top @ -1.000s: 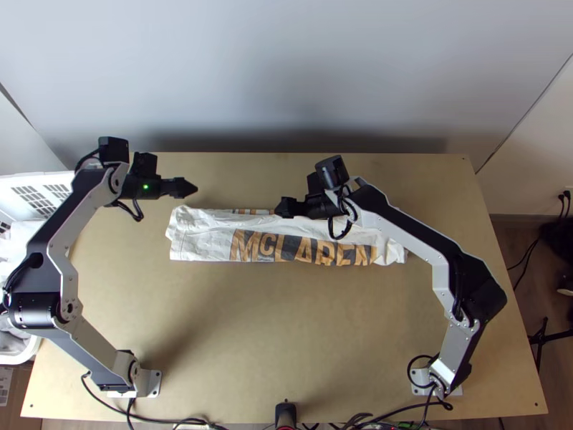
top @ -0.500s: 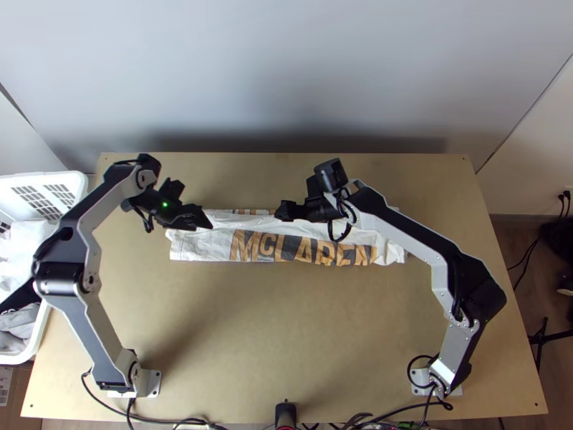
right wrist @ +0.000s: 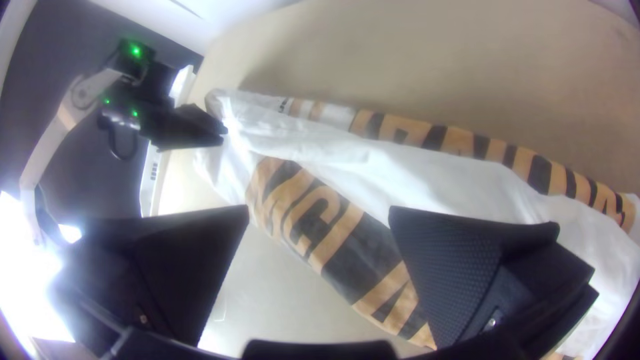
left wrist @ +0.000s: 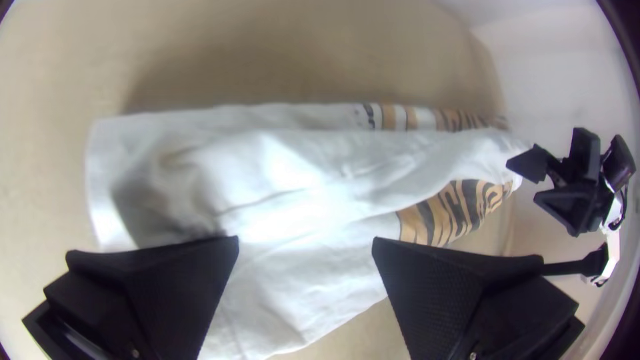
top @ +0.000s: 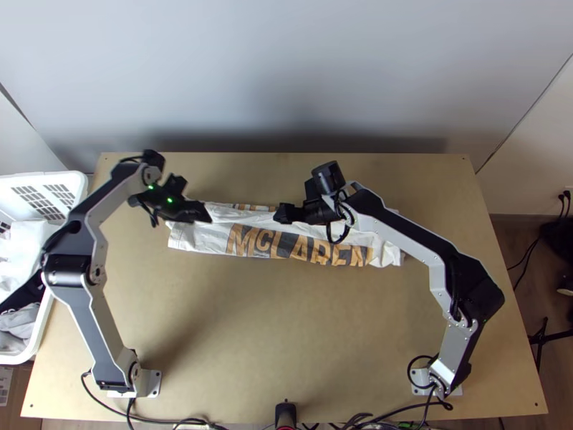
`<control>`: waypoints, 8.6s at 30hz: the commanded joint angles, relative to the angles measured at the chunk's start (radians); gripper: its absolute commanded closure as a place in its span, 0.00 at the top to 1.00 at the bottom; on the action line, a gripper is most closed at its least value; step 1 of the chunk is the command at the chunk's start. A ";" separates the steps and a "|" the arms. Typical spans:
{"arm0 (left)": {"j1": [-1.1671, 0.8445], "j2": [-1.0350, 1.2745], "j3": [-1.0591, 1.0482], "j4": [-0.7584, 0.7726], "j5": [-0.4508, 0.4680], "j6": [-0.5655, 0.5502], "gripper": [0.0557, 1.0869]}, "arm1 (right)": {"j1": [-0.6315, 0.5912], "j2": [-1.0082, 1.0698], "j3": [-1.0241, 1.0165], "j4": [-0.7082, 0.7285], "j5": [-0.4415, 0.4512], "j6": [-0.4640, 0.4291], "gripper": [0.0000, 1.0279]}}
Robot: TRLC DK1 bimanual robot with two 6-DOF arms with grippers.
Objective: Fold the t-shirt
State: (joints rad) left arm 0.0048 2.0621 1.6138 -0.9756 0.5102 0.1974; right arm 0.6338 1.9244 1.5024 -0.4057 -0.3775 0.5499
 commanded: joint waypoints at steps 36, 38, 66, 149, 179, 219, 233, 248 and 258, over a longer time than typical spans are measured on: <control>-0.049 0.003 -0.057 0.002 -0.320 -0.006 0.95 | 0.093 0.117 0.087 0.022 0.002 0.042 0.95; -0.049 -0.002 -0.048 0.034 -0.318 -0.015 0.95 | 0.087 0.114 0.081 0.021 0.002 0.042 0.95; 0.055 -0.066 0.118 0.117 0.080 -0.239 0.95 | 0.110 0.131 0.065 0.028 0.008 0.044 0.95; 0.144 -0.026 -0.169 0.167 0.192 0.076 0.79 | 0.129 0.323 0.275 0.019 0.038 0.064 0.95; 0.092 -0.261 -0.172 0.195 0.235 -0.050 0.03 | 0.084 0.340 0.266 0.018 0.040 0.067 0.95; -0.408 -0.258 0.047 0.522 0.258 -0.395 0.03 | -0.273 -0.327 -0.237 0.027 0.183 -0.061 0.95; -0.612 -0.033 0.225 0.660 0.252 -0.480 0.03 | -0.401 -0.475 -0.378 0.027 0.215 -0.104 0.95; -0.749 0.282 0.598 0.661 0.248 -0.582 0.03 | -0.635 -0.682 -0.478 0.057 0.269 -0.117 0.95; -0.806 0.418 0.627 0.666 0.246 -0.572 0.03 | -0.683 -0.798 -0.577 0.134 0.321 -0.148 0.95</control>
State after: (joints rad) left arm -0.7639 2.3863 2.2181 -0.3099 0.7559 -0.3786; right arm -0.0174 1.1896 0.9874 -0.2977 -0.0761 0.4129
